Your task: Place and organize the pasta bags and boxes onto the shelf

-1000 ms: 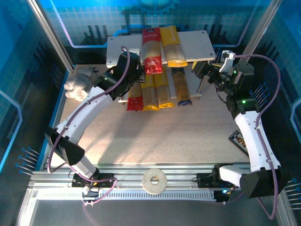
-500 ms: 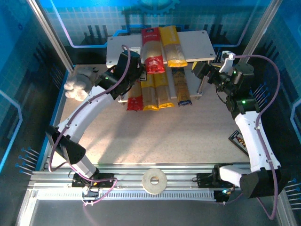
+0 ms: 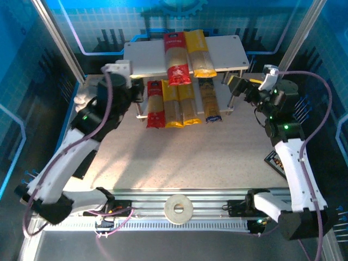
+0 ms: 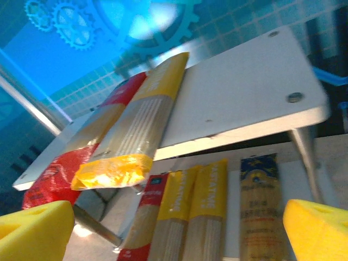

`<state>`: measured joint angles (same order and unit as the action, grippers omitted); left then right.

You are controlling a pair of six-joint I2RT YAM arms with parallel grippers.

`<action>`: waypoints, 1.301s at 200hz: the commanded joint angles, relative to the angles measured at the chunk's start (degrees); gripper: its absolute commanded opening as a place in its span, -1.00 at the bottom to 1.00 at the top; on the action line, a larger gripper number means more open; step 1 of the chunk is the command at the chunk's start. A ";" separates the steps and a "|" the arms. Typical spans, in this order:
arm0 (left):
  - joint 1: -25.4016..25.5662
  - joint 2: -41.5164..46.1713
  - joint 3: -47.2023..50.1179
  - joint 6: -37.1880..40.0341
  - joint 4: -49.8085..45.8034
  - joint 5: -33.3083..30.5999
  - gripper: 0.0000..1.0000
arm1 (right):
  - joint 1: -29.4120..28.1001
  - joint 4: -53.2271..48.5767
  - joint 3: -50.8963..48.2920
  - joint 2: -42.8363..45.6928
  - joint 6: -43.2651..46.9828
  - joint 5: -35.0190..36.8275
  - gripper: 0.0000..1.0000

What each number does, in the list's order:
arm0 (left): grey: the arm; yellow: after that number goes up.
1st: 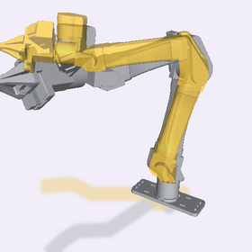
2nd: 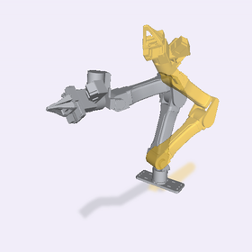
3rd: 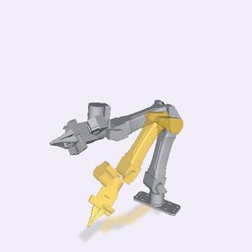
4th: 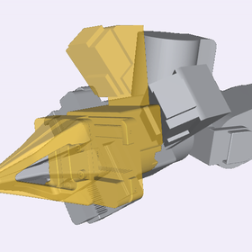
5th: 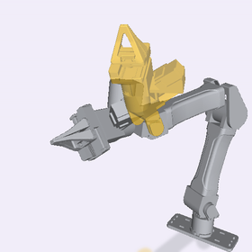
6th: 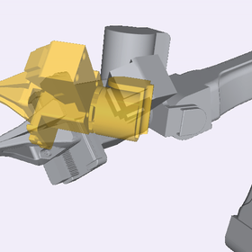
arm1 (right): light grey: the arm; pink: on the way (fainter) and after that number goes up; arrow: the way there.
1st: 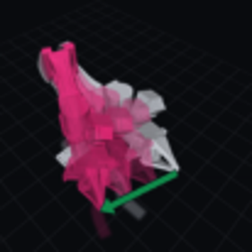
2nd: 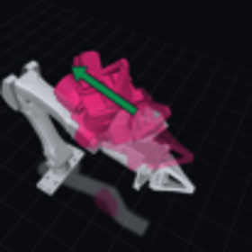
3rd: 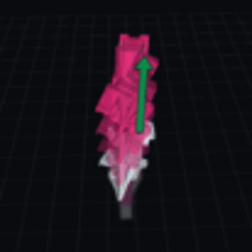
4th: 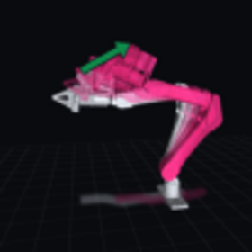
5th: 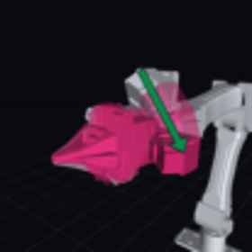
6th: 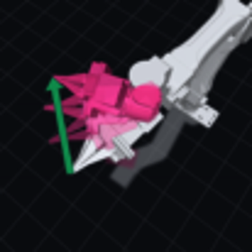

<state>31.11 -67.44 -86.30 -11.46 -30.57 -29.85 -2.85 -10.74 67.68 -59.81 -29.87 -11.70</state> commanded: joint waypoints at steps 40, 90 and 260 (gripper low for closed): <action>-0.79 17.49 24.97 -1.32 1.40 -5.42 -0.10 | 0.59 -14.59 -6.97 6.39 5.83 17.74 0.99; -3.07 24.87 42.91 -4.80 10.58 -10.91 0.98 | 0.28 -15.34 -18.80 7.15 6.18 26.25 0.99; -23.01 -14.93 69.81 12.56 89.53 0.21 0.99 | -1.62 -6.14 -26.61 0.08 5.96 28.31 0.99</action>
<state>9.41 -75.92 -16.01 -1.48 42.83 -36.95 -3.49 -19.16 42.48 -58.70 -24.32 15.99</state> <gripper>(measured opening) 0.992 0.996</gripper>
